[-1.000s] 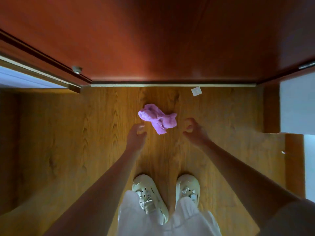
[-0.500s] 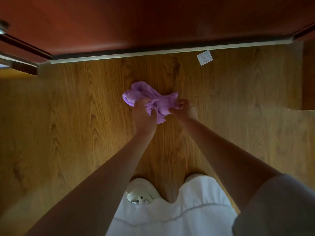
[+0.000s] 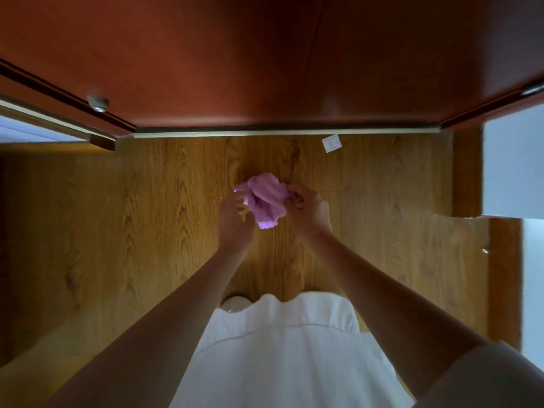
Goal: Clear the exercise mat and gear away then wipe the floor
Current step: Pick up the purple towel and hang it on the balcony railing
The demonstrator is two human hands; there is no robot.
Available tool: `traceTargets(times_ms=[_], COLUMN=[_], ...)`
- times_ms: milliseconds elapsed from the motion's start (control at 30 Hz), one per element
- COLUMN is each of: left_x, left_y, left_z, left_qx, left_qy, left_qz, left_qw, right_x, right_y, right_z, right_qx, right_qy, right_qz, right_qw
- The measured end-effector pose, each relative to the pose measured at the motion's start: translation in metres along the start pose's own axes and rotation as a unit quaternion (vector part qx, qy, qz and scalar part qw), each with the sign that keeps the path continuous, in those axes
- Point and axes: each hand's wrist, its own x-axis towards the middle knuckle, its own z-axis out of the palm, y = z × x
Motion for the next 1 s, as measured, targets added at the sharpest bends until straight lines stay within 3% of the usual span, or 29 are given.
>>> traceTargets(times_ms=[167,300,700,900,1000], left_x=[-0.019,-0.052,-0.211,-0.306,-0.352], left_y=[0.067,0.121,0.225,0.289,0.316], left_z=[-0.056,-0.108,-0.317,-0.427,-0.48], left_qx=[0.027,-0.01,-0.128,-0.227,-0.313], left_qy=[-0.005,0.025,0.028,0.062,0.071], left_qz=[0.037,0.046,-0.014,0.037,0.07], left_qw=[0.999,0.999,0.991,0.971,0.945], right_x=[-0.04,-0.095,-0.278,-0.368,-0.404], right_y=[-0.085,-0.142,-0.31,-0.395,-0.439], right_z=[-0.052,-0.09,-0.199,-0.241,-0.247], right_qx=[-0.02,0.023,0.168,0.157,0.175], right_qy=[-0.08,-0.116,-0.022,-0.014,-0.014], right_qz=[-0.017,-0.033,-0.047,-0.107,-0.122], right_qw=[0.996,0.992,0.984,0.982,0.977])
